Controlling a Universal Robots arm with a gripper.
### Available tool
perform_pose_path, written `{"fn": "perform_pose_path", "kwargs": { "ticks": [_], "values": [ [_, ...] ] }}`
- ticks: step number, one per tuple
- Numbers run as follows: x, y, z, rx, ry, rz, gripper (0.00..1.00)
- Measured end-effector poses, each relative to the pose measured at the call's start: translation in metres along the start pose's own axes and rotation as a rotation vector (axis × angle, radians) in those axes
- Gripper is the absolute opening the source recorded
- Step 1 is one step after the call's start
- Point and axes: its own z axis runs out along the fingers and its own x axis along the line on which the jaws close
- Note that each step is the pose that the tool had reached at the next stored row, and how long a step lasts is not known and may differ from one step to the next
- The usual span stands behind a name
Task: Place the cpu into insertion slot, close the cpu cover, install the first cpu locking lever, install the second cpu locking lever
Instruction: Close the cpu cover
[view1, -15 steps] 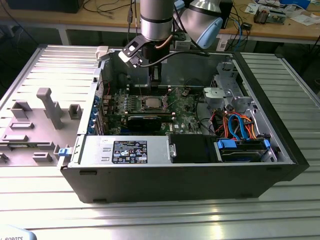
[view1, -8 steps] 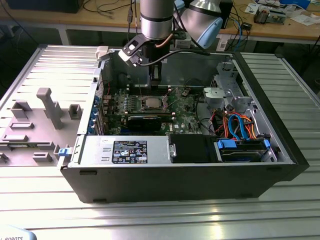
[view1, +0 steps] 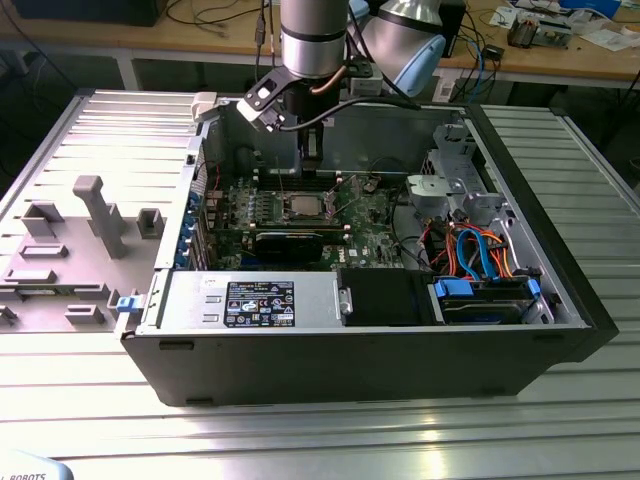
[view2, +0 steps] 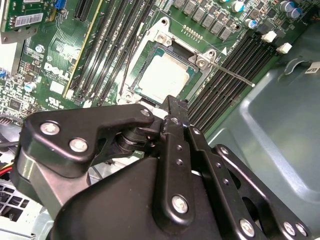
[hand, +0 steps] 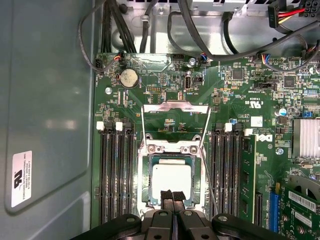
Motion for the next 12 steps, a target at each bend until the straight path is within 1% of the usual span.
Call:
{"fn": "perform_pose_path", "kwargs": {
  "ticks": [7, 12],
  "values": [
    [0.0, 0.0001, -0.0025, -0.0001, 0.0, 0.0, 0.11],
    [0.0001, 0.0001, -0.0056, -0.0001, 0.0, 0.0, 0.11]
  ]
}}
